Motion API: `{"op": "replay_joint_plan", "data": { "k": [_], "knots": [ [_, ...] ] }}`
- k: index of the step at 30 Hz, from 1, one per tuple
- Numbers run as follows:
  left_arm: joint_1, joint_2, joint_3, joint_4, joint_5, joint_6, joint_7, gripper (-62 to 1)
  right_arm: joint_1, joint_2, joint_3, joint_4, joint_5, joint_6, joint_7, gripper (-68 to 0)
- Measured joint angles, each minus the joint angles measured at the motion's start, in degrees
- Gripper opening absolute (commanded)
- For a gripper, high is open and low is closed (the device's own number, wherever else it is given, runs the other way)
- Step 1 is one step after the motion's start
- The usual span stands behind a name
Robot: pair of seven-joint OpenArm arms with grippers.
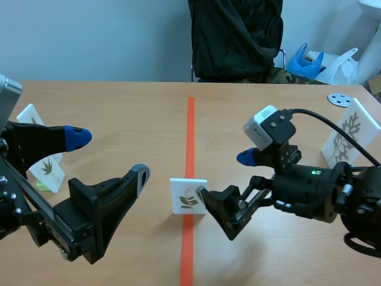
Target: Sort the leaf by its shape. The table is split by an orange tape line. A compound leaf with several leaflets goes to the left side, a simple leaf with one blade goes to the right side. Return to the home posture when a red brick is placed on the table.
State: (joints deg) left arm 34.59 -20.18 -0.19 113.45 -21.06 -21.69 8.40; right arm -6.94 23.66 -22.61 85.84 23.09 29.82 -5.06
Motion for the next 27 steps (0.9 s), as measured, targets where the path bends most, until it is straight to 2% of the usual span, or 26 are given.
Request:
{"op": "replay_joint_plan", "data": {
  "k": [7,13,20,22,27],
  "knots": [
    [0.0,0.0,-2.1,0.0,0.0,0.2,0.0,1.4,6.6,0.0,-7.6,-8.3,-3.5,0.0,5.5,0.4],
    [0.0,0.0,-3.3,0.0,0.0,0.2,0.0,1.4,9.8,-0.5,-13.2,-13.9,-5.6,0.0,8.3,0.4],
    [0.0,0.0,-5.3,0.0,0.0,0.2,0.0,1.4,12.8,-3.5,-18.7,-18.9,-9.9,-0.5,11.3,0.4],
    [0.0,0.0,-5.6,0.0,0.0,0.2,0.0,1.4,13.0,-4.0,-19.6,-19.2,-10.3,-1.8,11.7,0.4],
    [0.0,0.0,-5.6,0.0,0.0,0.2,0.0,1.4,12.9,-4.1,-20.3,-19.2,-11.4,-2.3,11.8,-9.2]
  ]
}}
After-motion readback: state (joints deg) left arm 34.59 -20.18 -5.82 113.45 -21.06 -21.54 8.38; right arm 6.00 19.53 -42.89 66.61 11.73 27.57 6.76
